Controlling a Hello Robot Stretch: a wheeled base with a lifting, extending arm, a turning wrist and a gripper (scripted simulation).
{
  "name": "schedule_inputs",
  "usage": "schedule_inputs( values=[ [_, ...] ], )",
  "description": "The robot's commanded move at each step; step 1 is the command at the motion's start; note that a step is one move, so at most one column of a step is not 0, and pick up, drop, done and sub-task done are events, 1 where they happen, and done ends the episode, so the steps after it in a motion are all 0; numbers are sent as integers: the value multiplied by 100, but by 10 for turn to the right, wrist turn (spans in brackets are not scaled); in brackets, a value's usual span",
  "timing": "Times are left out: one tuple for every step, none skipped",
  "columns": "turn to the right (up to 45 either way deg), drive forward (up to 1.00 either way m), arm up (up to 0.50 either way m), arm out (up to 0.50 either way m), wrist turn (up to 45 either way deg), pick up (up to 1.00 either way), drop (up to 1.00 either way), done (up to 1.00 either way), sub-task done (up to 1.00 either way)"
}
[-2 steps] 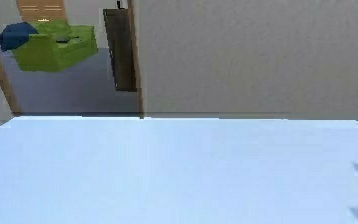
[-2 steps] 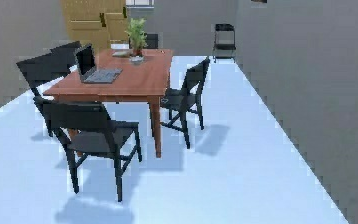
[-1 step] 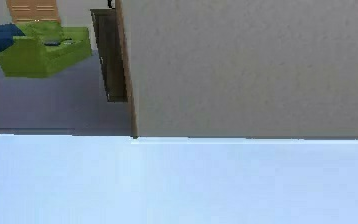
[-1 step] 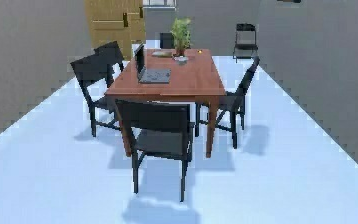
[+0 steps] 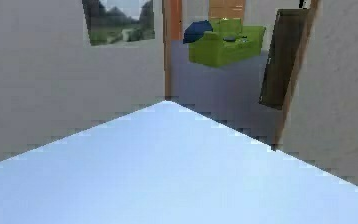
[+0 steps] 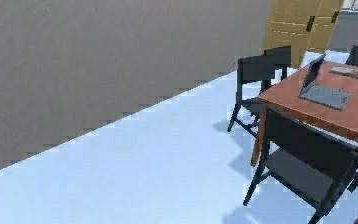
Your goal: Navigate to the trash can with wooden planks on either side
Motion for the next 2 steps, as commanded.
schedule_inputs(
  values=[
    [-450, 0, 0, 0, 0, 0, 0, 0, 0],
    [-90, 0, 0, 0, 0, 0, 0, 0, 0]
  ],
)
